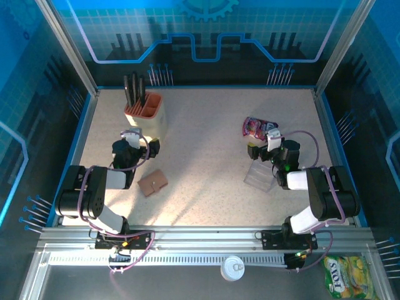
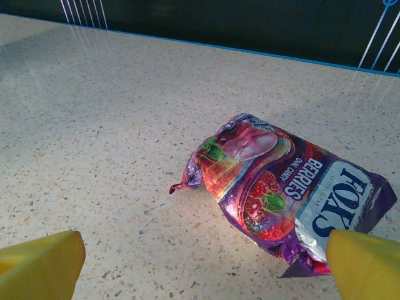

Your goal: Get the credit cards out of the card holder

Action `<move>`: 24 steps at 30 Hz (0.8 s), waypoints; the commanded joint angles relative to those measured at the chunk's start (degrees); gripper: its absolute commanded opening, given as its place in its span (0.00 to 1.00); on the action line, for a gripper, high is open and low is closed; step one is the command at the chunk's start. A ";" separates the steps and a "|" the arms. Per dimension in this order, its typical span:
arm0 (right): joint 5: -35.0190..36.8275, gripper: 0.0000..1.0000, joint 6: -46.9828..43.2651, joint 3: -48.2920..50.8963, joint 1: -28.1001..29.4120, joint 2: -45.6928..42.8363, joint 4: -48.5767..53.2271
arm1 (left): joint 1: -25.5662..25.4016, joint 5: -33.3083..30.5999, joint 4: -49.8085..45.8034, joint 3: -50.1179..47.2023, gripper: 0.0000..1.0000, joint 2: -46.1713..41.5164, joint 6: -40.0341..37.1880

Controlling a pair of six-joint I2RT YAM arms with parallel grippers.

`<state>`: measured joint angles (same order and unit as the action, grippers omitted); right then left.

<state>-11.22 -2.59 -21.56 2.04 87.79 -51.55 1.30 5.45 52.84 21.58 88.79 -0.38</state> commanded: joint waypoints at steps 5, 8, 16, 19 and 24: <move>-0.97 1.00 -0.74 0.38 -1.05 0.32 -2.31 | 0.55 1.36 1.38 -0.38 0.99 0.07 -0.75; 0.65 1.00 0.05 -0.07 -1.05 0.43 -1.59 | 0.53 1.31 1.39 -0.40 0.99 0.11 -0.65; 5.49 1.00 1.72 -1.03 -0.98 0.45 0.23 | 0.55 -1.43 0.33 0.21 0.99 0.07 0.18; 5.84 1.00 1.65 -1.14 -0.84 0.45 0.40 | 0.56 -1.50 0.38 0.26 0.99 0.07 0.20; 6.21 1.00 1.57 -1.03 -0.73 0.37 0.26 | 0.48 -3.69 -0.36 0.56 0.99 -0.02 0.59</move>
<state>-6.04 -1.45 -21.65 1.80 87.79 -50.54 1.30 3.88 52.77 21.58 88.79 -0.12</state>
